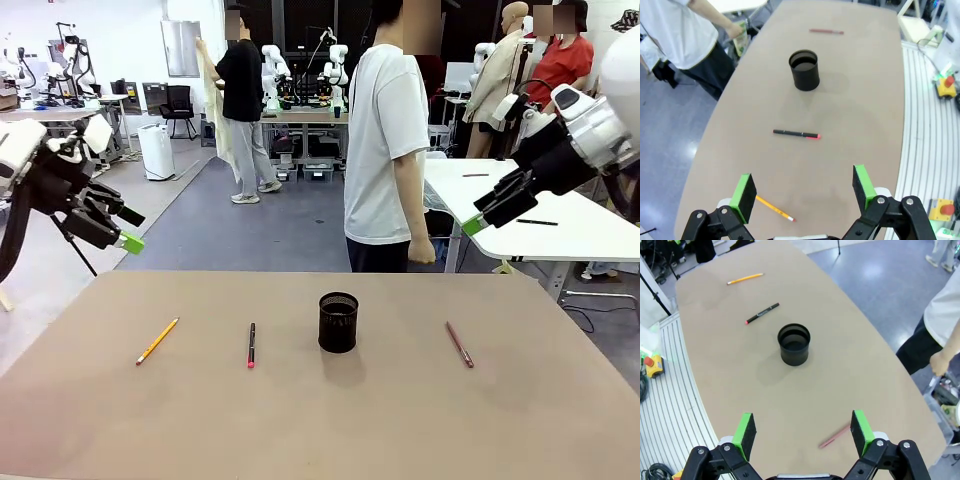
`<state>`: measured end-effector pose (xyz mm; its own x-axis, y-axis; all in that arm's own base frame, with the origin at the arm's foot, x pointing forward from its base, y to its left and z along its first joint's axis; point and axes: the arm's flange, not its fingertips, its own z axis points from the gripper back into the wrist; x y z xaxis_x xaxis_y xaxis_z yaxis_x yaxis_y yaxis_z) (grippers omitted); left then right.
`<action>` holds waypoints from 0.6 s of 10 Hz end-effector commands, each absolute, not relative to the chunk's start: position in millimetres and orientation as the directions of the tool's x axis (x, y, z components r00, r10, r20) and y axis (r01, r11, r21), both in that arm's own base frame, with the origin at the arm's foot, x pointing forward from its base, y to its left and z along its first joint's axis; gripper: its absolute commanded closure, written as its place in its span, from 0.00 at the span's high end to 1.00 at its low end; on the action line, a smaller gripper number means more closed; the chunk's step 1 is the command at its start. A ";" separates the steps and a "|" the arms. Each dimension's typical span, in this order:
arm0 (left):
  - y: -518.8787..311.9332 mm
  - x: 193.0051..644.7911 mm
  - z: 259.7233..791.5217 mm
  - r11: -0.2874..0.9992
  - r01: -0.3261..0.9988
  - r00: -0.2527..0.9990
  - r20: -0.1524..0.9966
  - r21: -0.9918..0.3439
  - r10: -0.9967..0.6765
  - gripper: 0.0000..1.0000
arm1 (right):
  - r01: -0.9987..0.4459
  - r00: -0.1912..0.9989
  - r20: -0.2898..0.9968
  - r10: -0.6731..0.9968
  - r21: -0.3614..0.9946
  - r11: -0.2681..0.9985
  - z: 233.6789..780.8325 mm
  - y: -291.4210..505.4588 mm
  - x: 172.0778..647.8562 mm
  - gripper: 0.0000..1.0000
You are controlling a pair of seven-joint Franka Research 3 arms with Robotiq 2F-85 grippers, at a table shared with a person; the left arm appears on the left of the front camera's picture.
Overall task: Place the pens into the pen holder.
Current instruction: Pick up a writing instrument from the table and place it into the Pen holder.
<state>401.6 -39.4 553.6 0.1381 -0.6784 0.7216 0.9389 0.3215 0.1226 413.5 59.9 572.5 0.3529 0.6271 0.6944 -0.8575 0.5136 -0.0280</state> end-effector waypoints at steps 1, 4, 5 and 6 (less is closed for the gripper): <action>-37.0 401.9 554.7 0.325 0.940 0.144 0.741 0.105 -0.656 1.00 | -0.855 0.364 0.693 0.623 -0.016 0.518 571.5 59.6 413.5 1.00; -37.0 401.9 554.7 0.325 0.940 0.144 0.741 0.105 -0.656 1.00 | -0.855 0.364 0.693 0.623 -0.016 0.518 571.5 59.6 413.5 1.00; -37.0 401.9 554.7 0.325 0.940 0.144 0.741 0.105 -0.656 1.00 | -0.855 0.364 0.693 0.623 -0.016 0.518 571.5 59.6 413.5 1.00; -37.0 401.9 554.7 0.325 0.940 0.144 0.741 0.105 -0.656 1.00 | -0.855 0.364 0.693 0.623 -0.016 0.518 571.5 59.6 413.5 1.00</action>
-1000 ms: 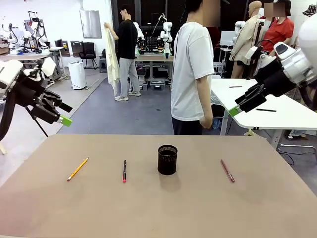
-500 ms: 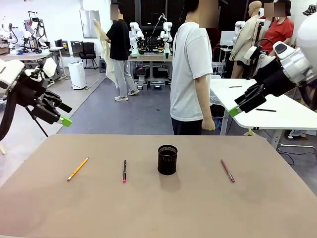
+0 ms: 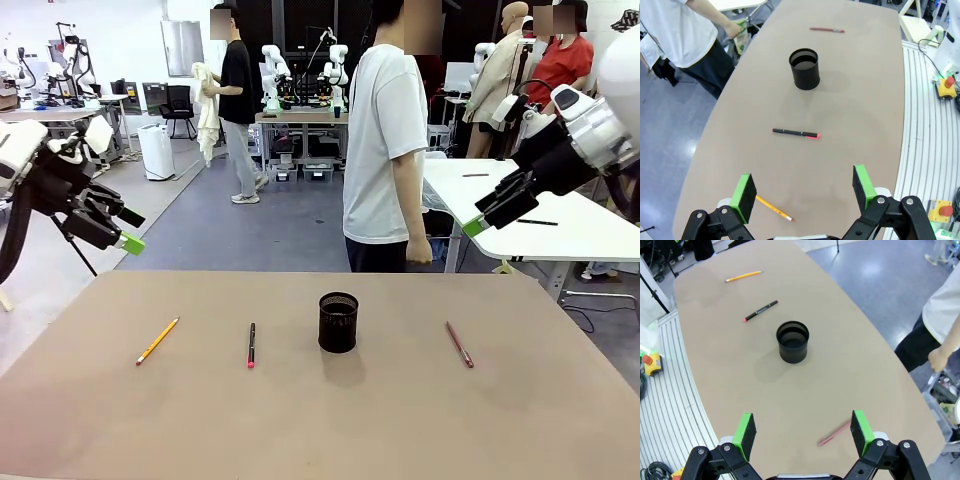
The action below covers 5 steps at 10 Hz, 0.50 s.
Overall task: Place the pens into the pen holder.
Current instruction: Pick up a writing instrument from the table and place it into the Pen holder.
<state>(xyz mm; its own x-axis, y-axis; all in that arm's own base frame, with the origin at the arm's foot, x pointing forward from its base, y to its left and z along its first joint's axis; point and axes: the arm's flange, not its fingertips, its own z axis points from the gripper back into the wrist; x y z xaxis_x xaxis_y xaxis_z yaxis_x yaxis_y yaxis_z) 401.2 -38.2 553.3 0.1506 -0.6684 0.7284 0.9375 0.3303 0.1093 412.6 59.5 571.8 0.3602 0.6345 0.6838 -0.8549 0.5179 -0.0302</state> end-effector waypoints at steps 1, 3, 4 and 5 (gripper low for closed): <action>-37.0 401.9 554.7 0.325 0.940 0.144 0.741 0.105 -0.656 1.00 | -0.855 0.364 0.693 0.623 -0.016 0.518 571.5 59.6 413.5 1.00; -37.0 401.9 554.7 0.325 0.940 0.144 0.741 0.105 -0.656 1.00 | -0.855 0.364 0.693 0.623 -0.016 0.518 571.5 59.6 413.5 1.00; -37.0 401.9 554.7 0.325 0.940 0.144 0.741 0.105 -0.656 1.00 | -0.855 0.364 0.693 0.623 -0.016 0.518 571.5 59.6 413.5 1.00; -37.0 401.9 554.7 0.325 0.940 0.144 0.741 0.105 -0.656 1.00 | -0.855 0.364 0.693 0.623 -0.016 0.518 571.5 59.6 413.5 1.00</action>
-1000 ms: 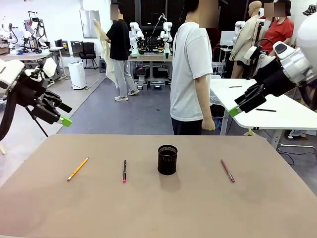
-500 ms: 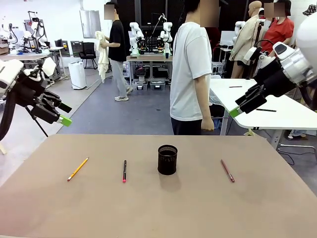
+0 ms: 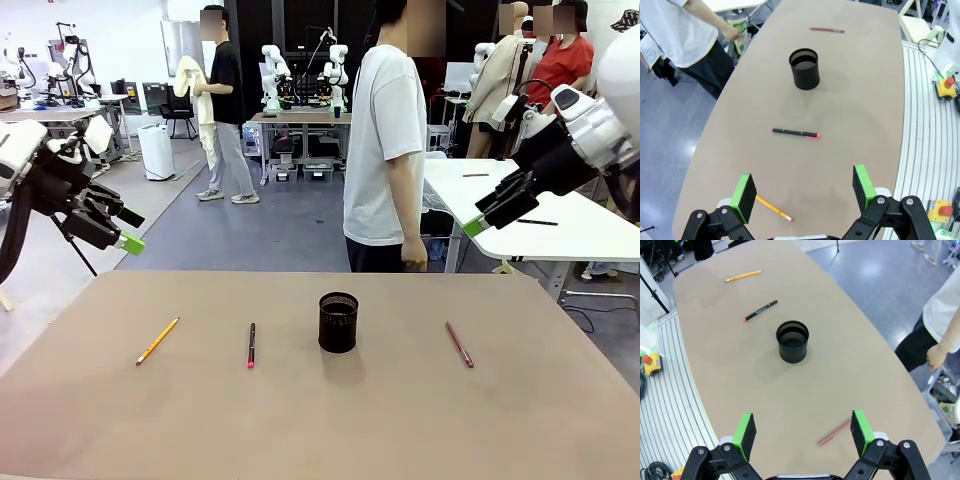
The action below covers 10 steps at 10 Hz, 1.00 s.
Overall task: Place the pens into the pen holder.
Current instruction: Pick up a writing instrument from the table and place it into the Pen holder.
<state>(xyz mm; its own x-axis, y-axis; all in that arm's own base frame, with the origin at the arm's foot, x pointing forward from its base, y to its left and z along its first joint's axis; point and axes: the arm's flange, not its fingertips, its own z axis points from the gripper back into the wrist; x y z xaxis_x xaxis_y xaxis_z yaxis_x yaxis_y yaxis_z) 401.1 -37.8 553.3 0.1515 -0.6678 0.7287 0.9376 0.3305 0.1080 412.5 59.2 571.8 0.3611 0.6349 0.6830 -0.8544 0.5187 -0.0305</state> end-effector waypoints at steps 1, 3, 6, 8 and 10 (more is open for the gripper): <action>-37.0 401.9 554.7 0.325 0.940 0.144 0.741 0.105 -0.656 1.00 | -0.855 0.364 0.693 0.623 -0.016 0.518 571.5 59.6 413.5 1.00; -37.0 401.9 554.7 0.325 0.940 0.144 0.741 0.105 -0.656 1.00 | -0.854 0.361 0.683 0.635 -0.030 0.519 571.7 59.2 412.5 1.00; -37.0 401.9 554.7 0.325 0.940 0.144 0.741 0.105 -0.656 1.00 | -0.724 0.613 0.481 0.627 0.025 0.689 569.5 86.5 418.9 1.00; -37.0 401.9 554.7 0.325 0.940 0.144 0.741 0.105 -0.656 1.00 | -0.683 0.697 0.310 0.646 0.015 0.730 562.7 102.2 426.7 1.00; -37.0 401.9 554.7 0.325 0.940 0.144 0.741 0.105 -0.656 1.00 | -0.617 0.775 0.123 0.620 -0.067 0.784 541.2 114.5 435.8 1.00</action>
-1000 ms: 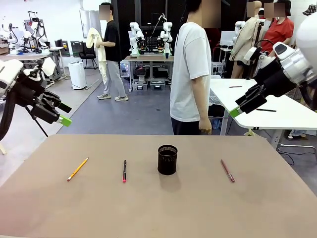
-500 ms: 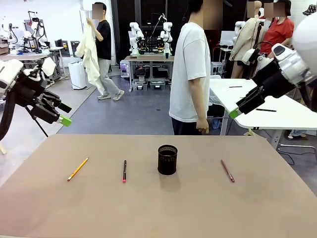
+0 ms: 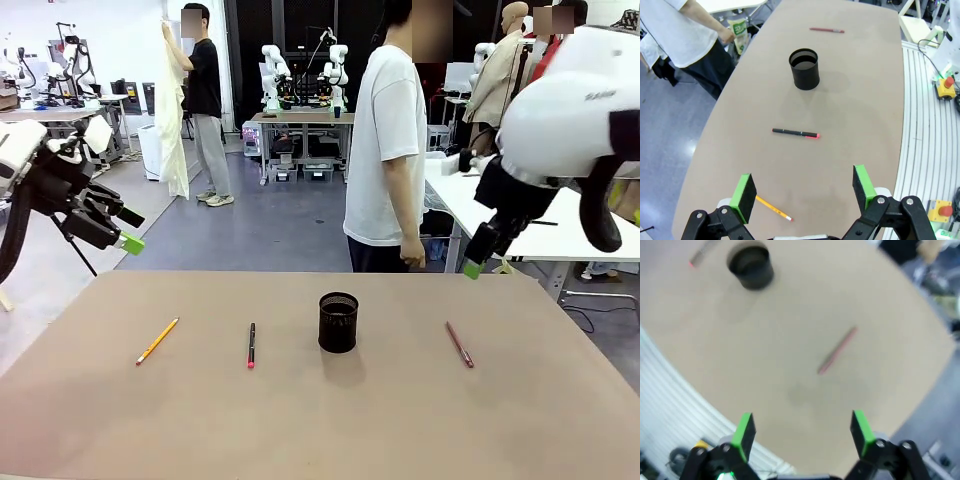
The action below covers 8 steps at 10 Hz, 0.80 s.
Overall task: Place the pens into the pen holder.
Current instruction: Pick up a writing instrument from the table and place it into the Pen holder.
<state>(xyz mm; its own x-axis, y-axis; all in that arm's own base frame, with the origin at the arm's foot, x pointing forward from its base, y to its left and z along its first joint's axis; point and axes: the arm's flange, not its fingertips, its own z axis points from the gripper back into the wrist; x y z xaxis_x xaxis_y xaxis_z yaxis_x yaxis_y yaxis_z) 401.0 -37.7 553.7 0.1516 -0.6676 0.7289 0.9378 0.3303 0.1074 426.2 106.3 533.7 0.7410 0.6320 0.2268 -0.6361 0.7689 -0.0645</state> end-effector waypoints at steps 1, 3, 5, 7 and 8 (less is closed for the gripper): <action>-37.0 401.9 554.7 0.325 0.940 0.144 0.741 0.105 -0.656 1.00 | -0.578 0.808 0.089 0.583 -0.078 0.812 526.2 119.8 439.1 1.00; -37.0 401.9 554.7 0.325 0.940 0.144 0.741 0.105 -0.656 1.00 | -0.510 0.857 0.035 0.514 -0.075 0.857 495.7 121.5 442.8 1.00; -37.0 401.9 554.7 0.325 0.940 0.144 0.741 0.105 -0.656 1.00 | -0.428 0.902 0.031 0.431 -0.071 0.901 465.6 123.3 441.2 1.00; -37.0 401.9 554.7 0.325 0.940 0.144 0.741 0.105 -0.656 1.00 | -0.370 0.929 -0.036 0.369 -0.132 0.919 433.4 120.1 435.7 1.00; -37.0 401.9 554.7 0.325 0.940 0.144 0.741 0.105 -0.656 1.00 | -0.339 0.941 -0.047 0.335 -0.140 0.930 418.5 119.6 432.8 1.00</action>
